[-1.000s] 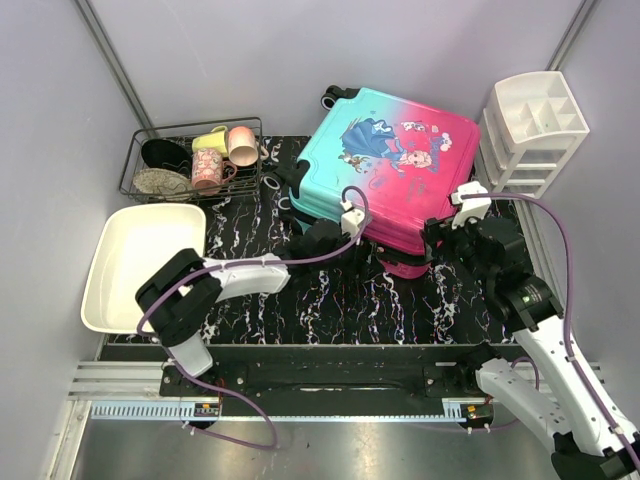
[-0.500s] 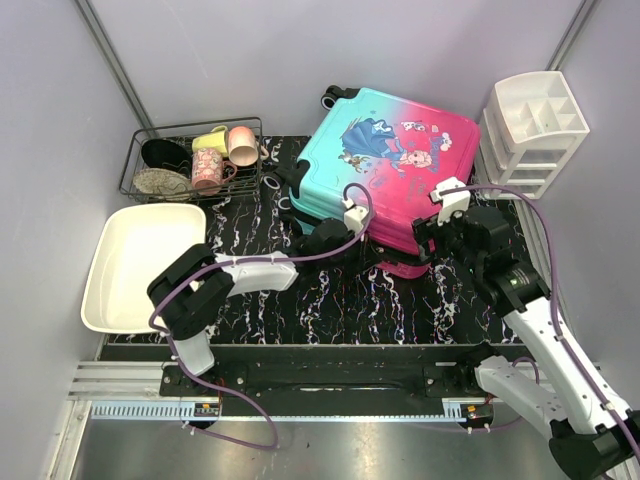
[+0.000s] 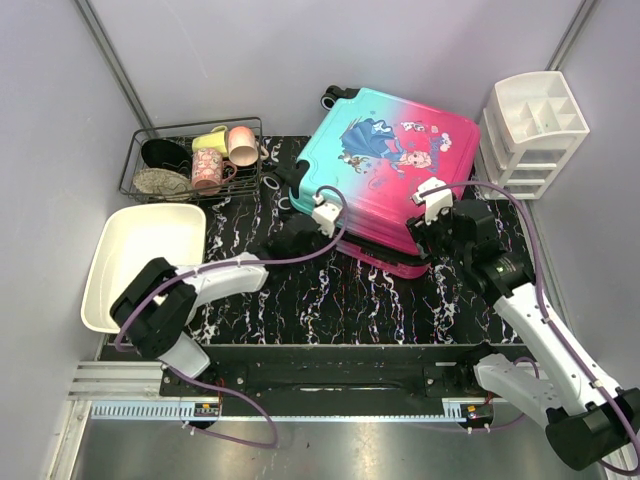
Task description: Open, take out, and arrange the luggage
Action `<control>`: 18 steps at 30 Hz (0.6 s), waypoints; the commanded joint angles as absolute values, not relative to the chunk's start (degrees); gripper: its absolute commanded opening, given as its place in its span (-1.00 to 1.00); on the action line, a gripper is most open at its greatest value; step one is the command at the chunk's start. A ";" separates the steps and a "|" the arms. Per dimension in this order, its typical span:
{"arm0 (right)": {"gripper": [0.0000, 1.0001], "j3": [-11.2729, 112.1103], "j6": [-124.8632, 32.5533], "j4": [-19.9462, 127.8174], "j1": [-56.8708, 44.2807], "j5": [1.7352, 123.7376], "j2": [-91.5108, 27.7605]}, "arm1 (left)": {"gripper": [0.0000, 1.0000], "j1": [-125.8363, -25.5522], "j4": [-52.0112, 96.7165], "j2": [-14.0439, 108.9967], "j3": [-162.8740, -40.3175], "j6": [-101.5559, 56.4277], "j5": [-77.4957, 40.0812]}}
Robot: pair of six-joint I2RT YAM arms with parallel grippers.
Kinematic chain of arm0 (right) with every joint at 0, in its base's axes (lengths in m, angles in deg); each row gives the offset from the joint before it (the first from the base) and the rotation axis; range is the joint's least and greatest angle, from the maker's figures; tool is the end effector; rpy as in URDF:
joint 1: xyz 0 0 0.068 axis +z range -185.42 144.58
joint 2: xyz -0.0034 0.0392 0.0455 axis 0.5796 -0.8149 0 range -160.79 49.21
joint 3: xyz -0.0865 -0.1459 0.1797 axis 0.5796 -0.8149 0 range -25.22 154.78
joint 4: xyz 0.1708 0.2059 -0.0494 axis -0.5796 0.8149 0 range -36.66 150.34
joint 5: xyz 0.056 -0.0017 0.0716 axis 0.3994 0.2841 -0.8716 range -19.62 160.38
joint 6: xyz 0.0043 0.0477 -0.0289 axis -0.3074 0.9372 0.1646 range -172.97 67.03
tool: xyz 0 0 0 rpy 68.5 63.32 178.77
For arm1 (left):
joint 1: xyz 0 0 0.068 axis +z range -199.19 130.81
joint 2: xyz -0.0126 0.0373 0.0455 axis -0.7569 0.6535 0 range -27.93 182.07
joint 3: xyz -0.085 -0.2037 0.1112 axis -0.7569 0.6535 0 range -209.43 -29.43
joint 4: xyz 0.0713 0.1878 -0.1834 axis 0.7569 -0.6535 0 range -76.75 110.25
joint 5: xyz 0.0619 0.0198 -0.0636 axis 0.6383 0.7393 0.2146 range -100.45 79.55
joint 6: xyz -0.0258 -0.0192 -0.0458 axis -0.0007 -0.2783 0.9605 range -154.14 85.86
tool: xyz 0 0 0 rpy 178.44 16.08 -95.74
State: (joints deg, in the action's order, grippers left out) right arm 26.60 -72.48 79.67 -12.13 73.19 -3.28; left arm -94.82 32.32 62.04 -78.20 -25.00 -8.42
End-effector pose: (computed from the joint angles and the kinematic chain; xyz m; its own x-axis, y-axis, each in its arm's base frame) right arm 0.2145 0.0904 0.3077 -0.2746 -0.4814 -0.8324 -0.4737 0.8210 -0.3186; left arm 0.2461 -0.2497 0.1725 -0.4463 0.2289 -0.8651 0.6297 0.7672 -0.1219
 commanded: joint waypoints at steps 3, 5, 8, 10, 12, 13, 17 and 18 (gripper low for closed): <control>0.30 23.04 -71.78 85.33 -13.10 76.79 -5.02 | -1.00 -82.61 36.40 51.36 -69.08 -42.04 -7.70; 0.25 22.42 -71.34 85.68 -13.36 77.06 -5.20 | -1.00 -79.45 35.89 49.16 -68.89 -45.81 -10.08; 0.23 21.28 -71.77 85.60 -13.89 76.97 -5.37 | -1.00 -76.63 35.81 48.97 -69.15 -52.74 -13.34; 0.22 20.49 -72.39 85.42 -14.24 76.97 -5.55 | -1.00 -75.13 36.24 49.15 -69.59 -56.01 -14.22; 0.19 20.05 -72.92 85.42 -14.85 76.62 -5.73 | -1.00 -71.18 38.43 48.80 -69.07 -60.14 -19.20; 0.19 20.05 -73.01 85.59 -15.03 76.10 -5.90 | -1.00 -70.04 39.49 48.71 -68.80 -61.81 -20.80; 0.34 23.64 -74.33 85.42 -15.12 67.06 -4.67 | -1.00 -66.86 42.13 47.22 -68.62 -65.26 -28.97; 0.50 26.26 -75.20 85.42 -15.12 64.86 -4.93 | -1.00 -66.86 42.13 46.17 -68.63 -65.34 -32.47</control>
State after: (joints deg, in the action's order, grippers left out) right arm 24.35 -74.29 77.18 -13.27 69.16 -2.50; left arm -71.06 35.82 52.78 -68.52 -58.77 -26.61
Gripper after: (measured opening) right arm 0.663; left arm 0.138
